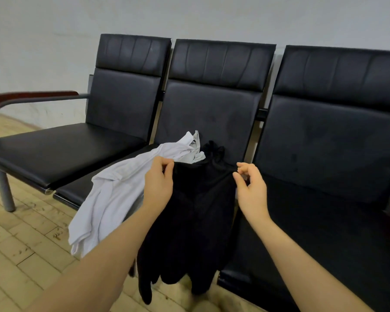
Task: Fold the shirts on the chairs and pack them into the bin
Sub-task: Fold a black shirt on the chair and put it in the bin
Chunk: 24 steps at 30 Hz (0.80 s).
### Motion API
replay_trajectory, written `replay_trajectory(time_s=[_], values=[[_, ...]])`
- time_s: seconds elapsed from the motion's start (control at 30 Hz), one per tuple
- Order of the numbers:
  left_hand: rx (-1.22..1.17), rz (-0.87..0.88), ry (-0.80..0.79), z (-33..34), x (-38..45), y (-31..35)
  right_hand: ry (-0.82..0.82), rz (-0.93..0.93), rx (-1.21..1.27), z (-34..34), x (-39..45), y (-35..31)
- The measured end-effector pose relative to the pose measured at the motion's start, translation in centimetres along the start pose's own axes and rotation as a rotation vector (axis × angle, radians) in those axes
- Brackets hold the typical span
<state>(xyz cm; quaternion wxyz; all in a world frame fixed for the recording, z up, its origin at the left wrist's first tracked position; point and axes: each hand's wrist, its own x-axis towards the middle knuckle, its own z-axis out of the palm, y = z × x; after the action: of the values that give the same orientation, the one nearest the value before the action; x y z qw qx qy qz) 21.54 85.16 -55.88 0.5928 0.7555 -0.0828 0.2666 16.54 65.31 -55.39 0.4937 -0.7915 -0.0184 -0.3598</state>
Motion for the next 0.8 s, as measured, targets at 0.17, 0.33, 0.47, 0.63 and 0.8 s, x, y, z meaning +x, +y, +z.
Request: replay_trajectory(time_s=[0.17,0.33,0.47,0.63,0.8], values=[[0.111,0.026,-0.059,0.4,0.7,0.7,-0.036,-0.003,0.055,-1.1,1.3,-1.5],[0.450,0.338,-0.281,2.9,-1.4,-0.5,-0.057,-0.023,0.000,-1.9,1.3,-1.2],[0.360,0.352,-0.516,5.2,-4.3,-1.0,-0.014,-0.009,-0.020,-2.9,0.7,-0.7],[0.209,0.261,-0.516,6.8,-6.3,-1.8,0.075,0.062,-0.055,-4.5,0.0,0.4],[0.006,0.078,-0.385,7.4,-6.8,0.2,0.136,0.080,-0.053,-6.4,-0.1,0.7]])
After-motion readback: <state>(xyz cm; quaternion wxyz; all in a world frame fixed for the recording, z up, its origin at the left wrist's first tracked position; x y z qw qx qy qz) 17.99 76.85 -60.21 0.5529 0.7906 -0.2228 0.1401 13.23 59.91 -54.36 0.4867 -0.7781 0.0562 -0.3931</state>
